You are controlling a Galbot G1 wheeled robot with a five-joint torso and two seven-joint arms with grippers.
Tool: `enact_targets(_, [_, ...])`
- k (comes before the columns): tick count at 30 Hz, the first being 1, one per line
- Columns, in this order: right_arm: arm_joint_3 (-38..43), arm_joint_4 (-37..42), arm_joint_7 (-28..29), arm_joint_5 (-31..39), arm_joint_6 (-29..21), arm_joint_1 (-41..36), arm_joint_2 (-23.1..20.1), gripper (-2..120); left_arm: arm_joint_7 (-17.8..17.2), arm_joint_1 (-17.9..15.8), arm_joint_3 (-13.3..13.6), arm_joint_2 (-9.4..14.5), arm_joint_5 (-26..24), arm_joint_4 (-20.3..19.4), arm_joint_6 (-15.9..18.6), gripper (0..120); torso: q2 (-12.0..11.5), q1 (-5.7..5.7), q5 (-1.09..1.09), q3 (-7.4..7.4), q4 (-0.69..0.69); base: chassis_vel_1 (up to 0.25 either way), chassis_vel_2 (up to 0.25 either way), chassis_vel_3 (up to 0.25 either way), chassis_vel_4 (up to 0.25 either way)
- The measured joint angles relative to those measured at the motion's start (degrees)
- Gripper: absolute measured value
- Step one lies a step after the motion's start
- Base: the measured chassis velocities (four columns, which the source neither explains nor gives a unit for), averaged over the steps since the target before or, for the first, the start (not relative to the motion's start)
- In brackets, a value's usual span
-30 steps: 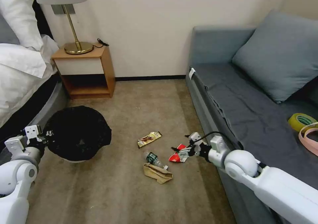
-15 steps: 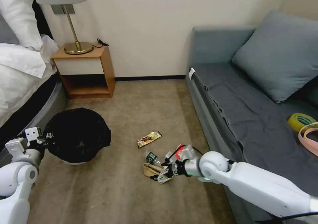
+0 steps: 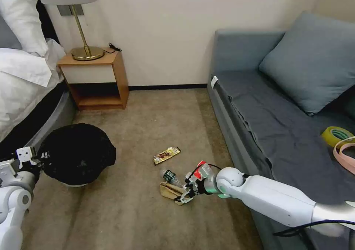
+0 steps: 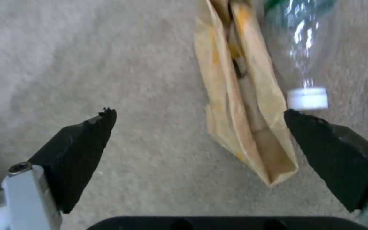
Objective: Pick up the trash bin, then pick up the garbage on the floor and place it into the trash bin.
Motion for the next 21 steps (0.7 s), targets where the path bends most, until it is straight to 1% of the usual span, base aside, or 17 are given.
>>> enact_targets(2, [-0.3, -2.6, -0.7, -1.5, 0.6, -0.2, 1.0, 100, 0.1, -0.3, 0.1, 0.2, -0.1, 0.4, -0.1, 4, 0.0, 0.00, 0.00, 0.00, 0.00, 0.000, 0.000, 0.000, 0.000])
enact_targets(3, [-0.3, -2.6, -0.7, -1.5, 0.6, -0.2, 1.0, 100, 0.1, -0.3, 0.1, 0.2, -0.1, 0.4, -0.1, 4, 0.0, 0.00, 0.00, 0.00, 0.00, 0.000, 0.000, 0.000, 0.000])
enact_targets(6, [0.2, -6.9, -1.1, -2.7, 1.3, -0.7, 2.8, 100, 0.2, -1.0, 0.4, 0.5, -0.2, 1.1, -0.3, 4, 0.0, 0.00, 0.01, 0.00, -0.01, 0.000, 0.000, 0.000, 0.000])
enact_targets(15, [1.4, -10.3, -1.6, -4.5, 2.1, -1.5, 5.2, 100, 0.4, -1.6, 1.2, 0.1, 0.2, 2.4, -0.8, 4, 0.0, 0.00, 0.00, 0.00, -0.01, 0.000, 0.000, 0.000, 0.000])
enact_targets(16, [1.9, -11.8, -1.6, -5.5, 2.3, -2.1, 6.4, 100, 0.4, -1.7, 1.3, 0.0, 0.3, 2.5, -0.8, 4, 0.0, 0.00, 0.00, 0.00, 0.00, 0.000, 0.000, 0.000, 0.000])
enact_targets(17, [1.9, -11.8, -1.6, -5.5, 2.3, -2.1, 6.4, 100, 0.4, -1.7, 1.3, 0.0, 0.3, 2.5, -0.8, 4, 0.0, 0.00, 0.00, 0.00, 0.00, 0.000, 0.000, 0.000, 0.000])
enact_targets(21, [2.9, -16.2, -2.0, -8.2, 3.7, -3.1, 9.3, 100, 0.6, -1.6, 1.6, -0.1, 0.4, 2.5, -0.9, 4, 0.0, 0.00, 0.00, 0.00, -0.01, 0.000, 0.000, 0.000, 0.000])
